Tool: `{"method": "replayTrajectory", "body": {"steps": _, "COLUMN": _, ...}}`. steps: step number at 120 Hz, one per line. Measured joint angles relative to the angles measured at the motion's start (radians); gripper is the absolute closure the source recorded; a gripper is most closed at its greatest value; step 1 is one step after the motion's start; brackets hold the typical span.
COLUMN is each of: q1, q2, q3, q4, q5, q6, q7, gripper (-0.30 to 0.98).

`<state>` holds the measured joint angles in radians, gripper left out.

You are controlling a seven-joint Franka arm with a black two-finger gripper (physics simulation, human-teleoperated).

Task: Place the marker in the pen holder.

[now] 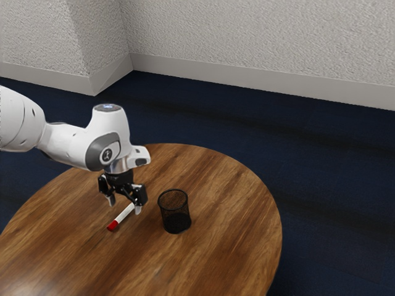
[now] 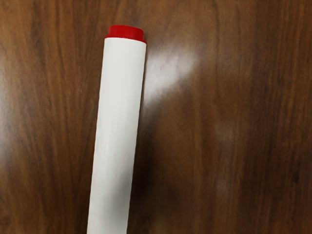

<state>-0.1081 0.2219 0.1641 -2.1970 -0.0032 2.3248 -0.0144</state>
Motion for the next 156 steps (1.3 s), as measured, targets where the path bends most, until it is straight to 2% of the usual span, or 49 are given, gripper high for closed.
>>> {"method": "replayTrajectory", "body": {"steps": 56, "q1": 0.039, "q2": 0.117, "q3": 0.0, "q4": 0.094, "q5": -0.072, "q6": 0.065, "q7": 0.162, "gripper": 0.0}}
{"method": "replayTrajectory", "body": {"steps": 107, "q1": 0.06, "q2": 0.146, "q3": 0.0, "q4": 0.108, "q5": -0.103, "q6": 0.073, "q7": 0.258, "gripper": 0.01}}
{"method": "replayTrajectory", "body": {"steps": 135, "q1": 0.055, "q2": 0.141, "q3": 0.0, "q4": 0.107, "q5": -0.129, "q6": 0.073, "q7": 0.29, "gripper": 0.35}}
{"method": "replayTrajectory", "body": {"steps": 156, "q1": 0.053, "q2": 0.141, "q3": 0.0, "q4": 0.107, "q5": -0.134, "q6": 0.073, "q7": 0.306, "gripper": 0.54}}
